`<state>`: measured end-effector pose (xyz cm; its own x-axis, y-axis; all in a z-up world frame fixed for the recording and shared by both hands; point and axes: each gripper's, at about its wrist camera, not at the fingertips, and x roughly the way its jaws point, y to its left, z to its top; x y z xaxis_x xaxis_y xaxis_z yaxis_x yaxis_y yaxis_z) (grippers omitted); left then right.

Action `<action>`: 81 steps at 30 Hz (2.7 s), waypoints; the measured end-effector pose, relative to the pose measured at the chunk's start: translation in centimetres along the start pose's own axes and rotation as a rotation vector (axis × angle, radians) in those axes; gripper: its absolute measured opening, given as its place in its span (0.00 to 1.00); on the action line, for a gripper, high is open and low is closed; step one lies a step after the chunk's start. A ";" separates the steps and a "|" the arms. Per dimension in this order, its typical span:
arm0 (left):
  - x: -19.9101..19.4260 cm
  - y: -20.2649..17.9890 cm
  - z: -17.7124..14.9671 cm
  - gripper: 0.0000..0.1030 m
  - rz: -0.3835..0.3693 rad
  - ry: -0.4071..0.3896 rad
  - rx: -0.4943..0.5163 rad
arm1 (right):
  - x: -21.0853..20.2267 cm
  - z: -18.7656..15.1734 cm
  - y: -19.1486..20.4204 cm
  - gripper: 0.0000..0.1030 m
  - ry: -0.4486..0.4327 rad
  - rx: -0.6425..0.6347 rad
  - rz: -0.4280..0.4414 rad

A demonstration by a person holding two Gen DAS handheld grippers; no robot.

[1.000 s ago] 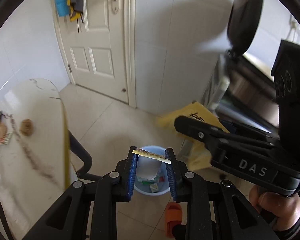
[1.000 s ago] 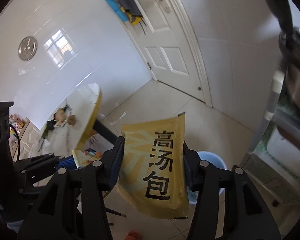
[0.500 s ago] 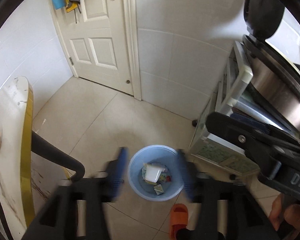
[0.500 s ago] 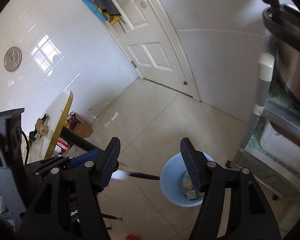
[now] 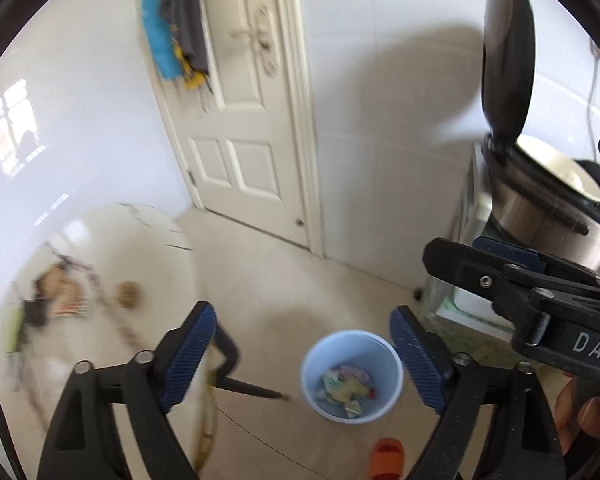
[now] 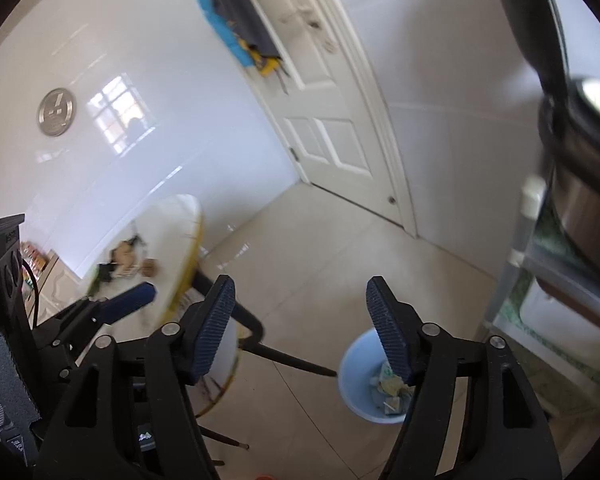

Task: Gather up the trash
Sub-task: 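Return to the table and grasp the clear plastic wrap with the left tool, then grasp the brown bread roll with the right tool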

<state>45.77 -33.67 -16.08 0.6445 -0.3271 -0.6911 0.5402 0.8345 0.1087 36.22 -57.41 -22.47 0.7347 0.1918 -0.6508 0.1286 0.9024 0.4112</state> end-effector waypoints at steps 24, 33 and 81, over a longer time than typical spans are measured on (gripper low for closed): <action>-7.1 13.7 -9.8 0.92 0.221 0.032 -0.245 | 2.7 -3.3 18.9 0.77 0.062 -0.290 0.070; -4.1 16.6 -8.1 0.84 0.195 0.056 -0.254 | 5.0 -3.4 20.3 0.77 0.095 -0.318 0.070; -0.7 22.6 -7.1 0.69 0.039 0.110 -0.403 | 14.5 -2.6 21.8 0.26 0.198 -0.426 0.122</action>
<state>53.65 -11.38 -18.21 0.5865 -0.2611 -0.7667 0.2479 0.9590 -0.1370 47.96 -33.97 -24.59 0.5808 0.3389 -0.7402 -0.2658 0.9383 0.2211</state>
